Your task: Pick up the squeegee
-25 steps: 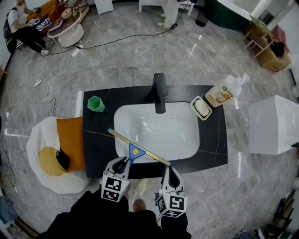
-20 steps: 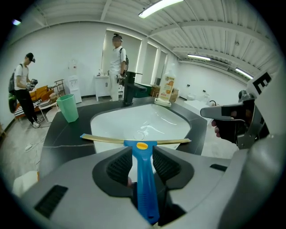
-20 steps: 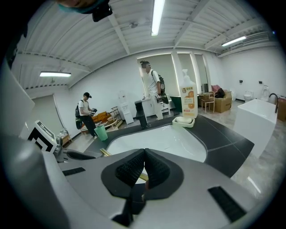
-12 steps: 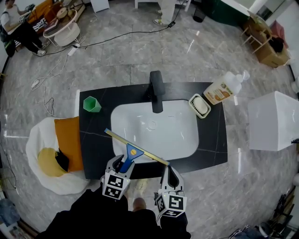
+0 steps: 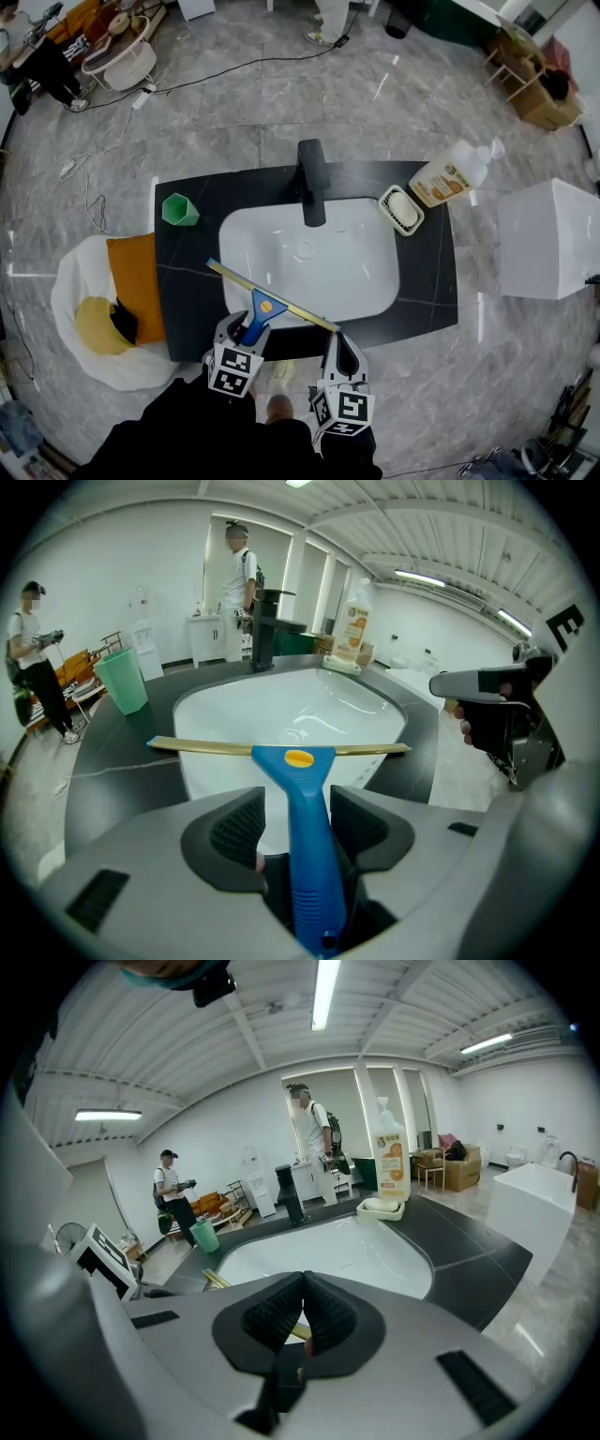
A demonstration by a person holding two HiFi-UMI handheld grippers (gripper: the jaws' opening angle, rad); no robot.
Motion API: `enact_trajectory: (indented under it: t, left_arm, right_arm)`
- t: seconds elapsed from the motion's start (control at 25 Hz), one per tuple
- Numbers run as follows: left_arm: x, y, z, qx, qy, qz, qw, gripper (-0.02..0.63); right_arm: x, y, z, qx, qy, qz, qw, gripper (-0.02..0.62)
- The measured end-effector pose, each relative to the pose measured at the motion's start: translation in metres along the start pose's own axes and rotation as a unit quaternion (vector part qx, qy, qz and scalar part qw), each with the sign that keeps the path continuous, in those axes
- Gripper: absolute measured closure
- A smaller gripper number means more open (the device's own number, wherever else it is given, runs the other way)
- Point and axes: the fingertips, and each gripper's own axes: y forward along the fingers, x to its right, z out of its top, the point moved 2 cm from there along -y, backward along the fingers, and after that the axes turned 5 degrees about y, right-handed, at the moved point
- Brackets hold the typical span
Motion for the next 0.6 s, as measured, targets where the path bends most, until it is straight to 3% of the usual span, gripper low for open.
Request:
enact_trajectory:
  t: [0.6]
  left_arm:
    - [0.002, 0.022, -0.004, -0.037, 0.022, -0.001, 0.9991, 0.385]
  right_arm:
    - [0.012, 0.006, -0.002, -0.007, 0.012, -0.013, 1.000, 0.580]
